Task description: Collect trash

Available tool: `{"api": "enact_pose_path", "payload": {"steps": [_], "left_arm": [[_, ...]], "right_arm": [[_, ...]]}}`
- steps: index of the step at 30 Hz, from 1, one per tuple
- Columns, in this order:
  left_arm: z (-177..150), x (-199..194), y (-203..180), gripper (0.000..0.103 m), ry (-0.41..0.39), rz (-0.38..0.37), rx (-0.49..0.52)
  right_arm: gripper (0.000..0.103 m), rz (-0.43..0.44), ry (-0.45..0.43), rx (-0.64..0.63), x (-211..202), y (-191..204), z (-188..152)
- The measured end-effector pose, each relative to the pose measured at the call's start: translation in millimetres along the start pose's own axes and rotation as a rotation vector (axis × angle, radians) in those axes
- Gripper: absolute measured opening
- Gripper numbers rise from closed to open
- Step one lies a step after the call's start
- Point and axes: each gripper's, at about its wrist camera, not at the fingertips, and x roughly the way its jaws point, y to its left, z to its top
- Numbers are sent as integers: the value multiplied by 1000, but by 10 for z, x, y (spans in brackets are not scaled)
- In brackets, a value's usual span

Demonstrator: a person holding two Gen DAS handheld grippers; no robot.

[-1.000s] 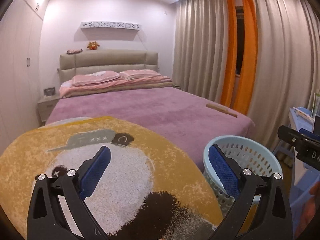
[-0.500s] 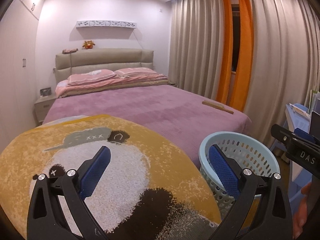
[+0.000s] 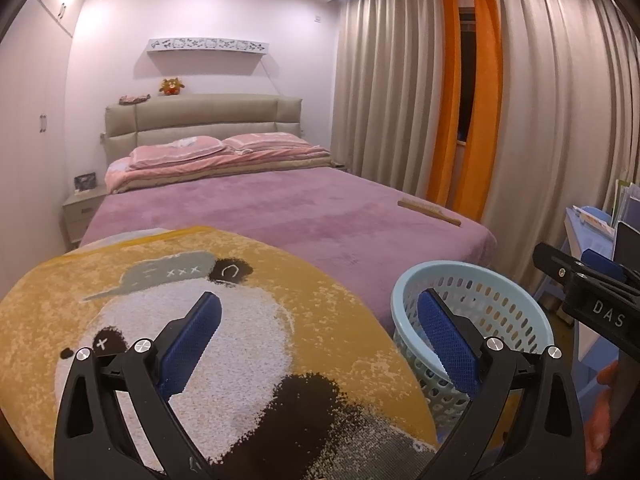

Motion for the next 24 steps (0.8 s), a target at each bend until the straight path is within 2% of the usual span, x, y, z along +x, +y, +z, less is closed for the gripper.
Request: {"api": "enact_pose_path", "payload": {"steps": [24], "left_arm": [[40,-19,52,95,-3,-36,-35]], "right_arm": [[82,4,-6,9,-34,4,40]]}}
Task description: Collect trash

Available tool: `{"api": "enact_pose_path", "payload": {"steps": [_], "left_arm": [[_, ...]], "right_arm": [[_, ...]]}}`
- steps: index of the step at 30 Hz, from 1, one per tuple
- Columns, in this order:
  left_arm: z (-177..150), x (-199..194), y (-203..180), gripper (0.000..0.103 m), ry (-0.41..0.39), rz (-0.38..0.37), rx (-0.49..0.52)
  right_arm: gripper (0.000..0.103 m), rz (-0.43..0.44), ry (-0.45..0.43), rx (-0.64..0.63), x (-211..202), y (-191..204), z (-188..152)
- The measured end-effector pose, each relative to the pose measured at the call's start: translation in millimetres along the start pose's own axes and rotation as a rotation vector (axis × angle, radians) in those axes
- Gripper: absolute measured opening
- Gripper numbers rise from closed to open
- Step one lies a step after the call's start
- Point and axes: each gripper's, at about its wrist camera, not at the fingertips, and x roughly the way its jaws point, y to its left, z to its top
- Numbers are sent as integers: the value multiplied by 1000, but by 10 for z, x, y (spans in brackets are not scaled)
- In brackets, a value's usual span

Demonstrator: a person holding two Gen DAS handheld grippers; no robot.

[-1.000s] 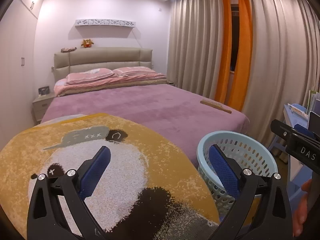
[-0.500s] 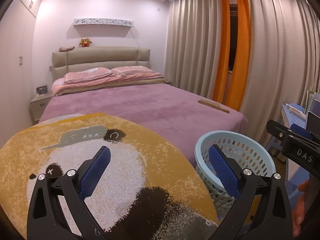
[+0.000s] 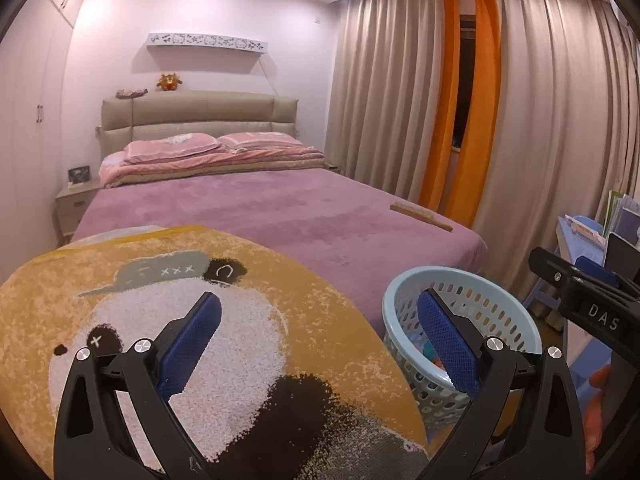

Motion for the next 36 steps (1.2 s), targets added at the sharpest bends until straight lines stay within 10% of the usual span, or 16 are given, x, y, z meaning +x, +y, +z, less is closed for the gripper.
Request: {"api": "enact_pose_path", "payload": {"steps": [36], "left_arm": [[-19,14,-33,95,5,-12,13]], "right_arm": [[86,9,17,17,59,-48,-40]]}}
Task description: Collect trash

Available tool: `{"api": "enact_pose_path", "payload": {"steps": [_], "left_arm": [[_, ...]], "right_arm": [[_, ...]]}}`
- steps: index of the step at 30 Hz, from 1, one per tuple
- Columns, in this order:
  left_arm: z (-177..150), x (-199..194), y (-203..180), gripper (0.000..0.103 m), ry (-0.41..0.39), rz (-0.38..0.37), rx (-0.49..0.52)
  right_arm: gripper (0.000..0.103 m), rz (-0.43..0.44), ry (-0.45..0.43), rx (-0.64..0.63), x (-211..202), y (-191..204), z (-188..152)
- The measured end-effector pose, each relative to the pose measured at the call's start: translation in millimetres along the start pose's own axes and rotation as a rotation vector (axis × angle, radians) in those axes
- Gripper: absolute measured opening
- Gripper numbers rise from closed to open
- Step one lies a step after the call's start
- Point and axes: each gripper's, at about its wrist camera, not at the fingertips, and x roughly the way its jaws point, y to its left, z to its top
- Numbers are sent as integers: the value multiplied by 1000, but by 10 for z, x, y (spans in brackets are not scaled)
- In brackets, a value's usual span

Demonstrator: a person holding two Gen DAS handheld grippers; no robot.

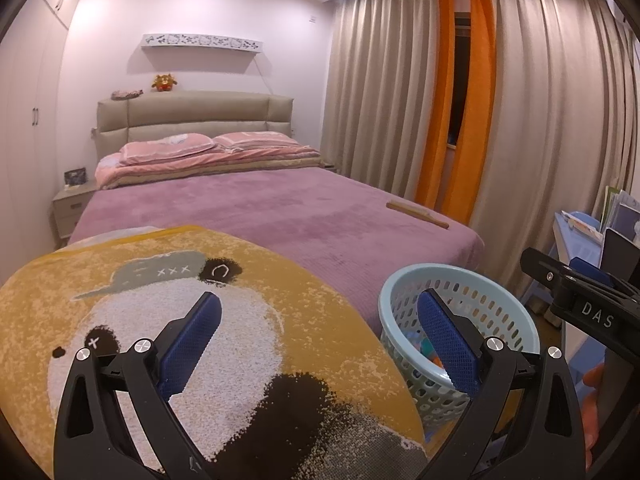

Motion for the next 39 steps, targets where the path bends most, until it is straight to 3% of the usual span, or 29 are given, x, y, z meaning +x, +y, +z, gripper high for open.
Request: {"api": "enact_pose_path", "payload": {"steps": [39], "left_arm": [[2,2,33,95,5,-7,-1]], "right_arm": [[86,-3,-8,2,-17,5,9]]}}
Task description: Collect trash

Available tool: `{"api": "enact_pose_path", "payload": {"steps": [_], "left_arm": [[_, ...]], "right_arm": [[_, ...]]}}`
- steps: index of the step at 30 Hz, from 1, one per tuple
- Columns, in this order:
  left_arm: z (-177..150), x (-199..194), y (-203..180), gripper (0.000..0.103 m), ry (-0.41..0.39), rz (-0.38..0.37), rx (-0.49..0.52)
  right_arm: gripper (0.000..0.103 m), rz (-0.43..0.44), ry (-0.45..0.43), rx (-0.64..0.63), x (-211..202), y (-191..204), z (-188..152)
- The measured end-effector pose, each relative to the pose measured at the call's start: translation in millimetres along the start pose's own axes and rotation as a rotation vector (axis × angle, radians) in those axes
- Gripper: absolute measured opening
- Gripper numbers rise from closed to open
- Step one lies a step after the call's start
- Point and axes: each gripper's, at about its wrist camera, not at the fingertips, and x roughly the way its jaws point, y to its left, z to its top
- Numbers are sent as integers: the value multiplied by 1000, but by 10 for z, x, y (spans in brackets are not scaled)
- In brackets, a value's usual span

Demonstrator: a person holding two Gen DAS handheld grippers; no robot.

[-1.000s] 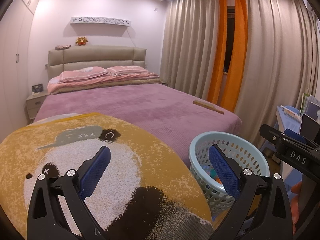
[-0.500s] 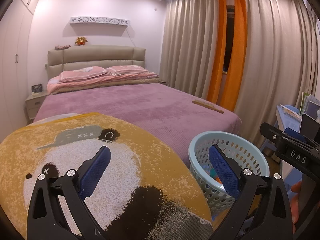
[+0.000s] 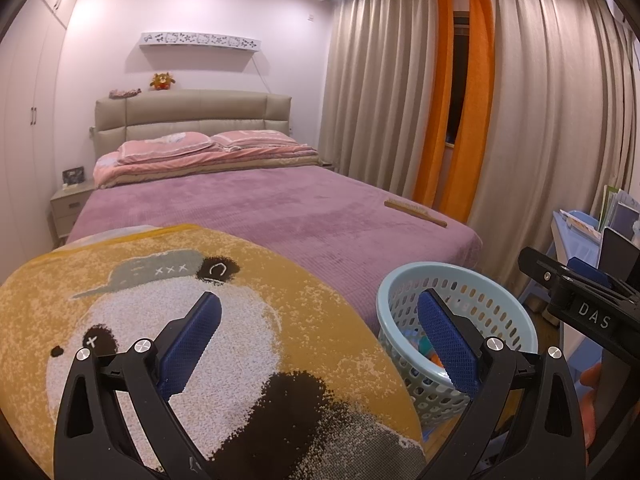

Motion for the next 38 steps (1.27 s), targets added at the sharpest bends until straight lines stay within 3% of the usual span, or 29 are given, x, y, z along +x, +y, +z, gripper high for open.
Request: {"api": "enact_pose_path", "payload": {"steps": [24,29,35,38], "left_arm": [[-17,4,66,95,10,4,-27],[-2,-45,62,95,-34,102,-1],[19,-60,33,95,-6,51,12],[55,-153,47,95,-15,67,2]], "right_arm": [[86,4,4,-2,16,9,-9],[86,9,3,-4,37,21,-14],[86,17,6,-4,7,50,0],[86,27,9,-1,-18,74,42]]}}
